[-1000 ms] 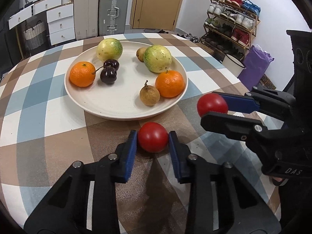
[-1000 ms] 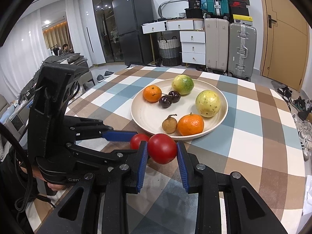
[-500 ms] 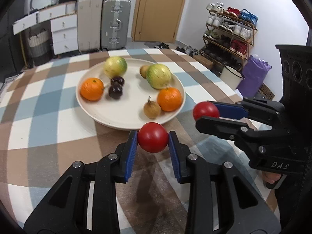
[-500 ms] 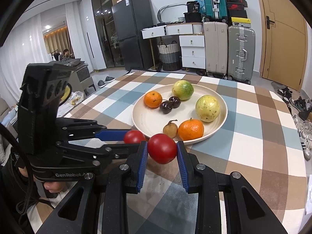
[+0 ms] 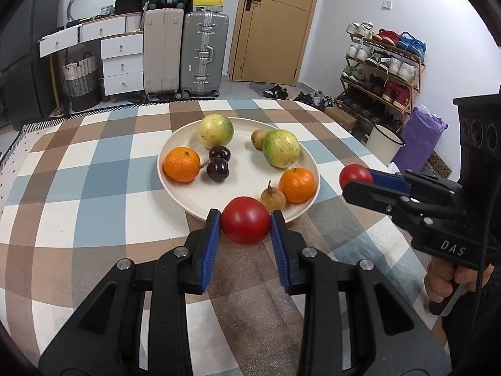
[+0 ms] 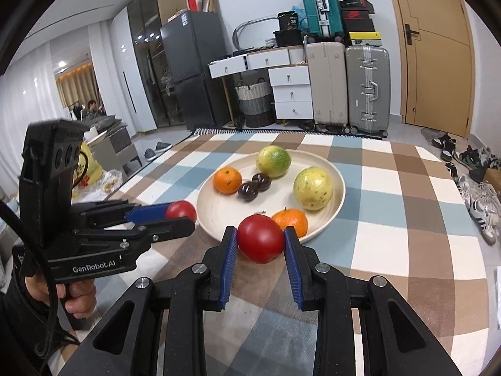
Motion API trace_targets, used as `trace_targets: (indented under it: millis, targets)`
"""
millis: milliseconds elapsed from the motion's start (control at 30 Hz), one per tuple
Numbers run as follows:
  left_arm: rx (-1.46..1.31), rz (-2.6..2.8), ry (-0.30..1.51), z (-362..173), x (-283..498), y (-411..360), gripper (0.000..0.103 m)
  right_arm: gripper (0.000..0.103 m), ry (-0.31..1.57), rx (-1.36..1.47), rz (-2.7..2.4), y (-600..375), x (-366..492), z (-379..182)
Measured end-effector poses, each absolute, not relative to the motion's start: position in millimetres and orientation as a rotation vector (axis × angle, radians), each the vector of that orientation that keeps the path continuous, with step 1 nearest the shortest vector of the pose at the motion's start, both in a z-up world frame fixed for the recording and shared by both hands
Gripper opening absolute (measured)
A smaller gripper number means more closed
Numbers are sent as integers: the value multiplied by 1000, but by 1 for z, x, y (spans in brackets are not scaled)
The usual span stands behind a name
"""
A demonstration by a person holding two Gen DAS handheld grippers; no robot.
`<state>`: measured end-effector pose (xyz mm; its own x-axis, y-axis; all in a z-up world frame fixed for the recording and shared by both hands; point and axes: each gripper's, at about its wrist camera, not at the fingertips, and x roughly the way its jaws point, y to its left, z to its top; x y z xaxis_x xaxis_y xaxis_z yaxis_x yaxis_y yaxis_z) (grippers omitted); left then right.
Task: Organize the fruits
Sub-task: 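Carry both red tomatoes over the white plate with both tools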
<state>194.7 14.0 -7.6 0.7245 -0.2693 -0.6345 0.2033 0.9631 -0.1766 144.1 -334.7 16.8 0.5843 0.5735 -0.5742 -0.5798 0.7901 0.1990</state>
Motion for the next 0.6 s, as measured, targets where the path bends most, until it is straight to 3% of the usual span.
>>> trace_targets:
  millis: [600]
  targets:
    - [-121, -227, 667, 21, 207, 30, 29, 30, 637, -6, 649, -325, 170, 45]
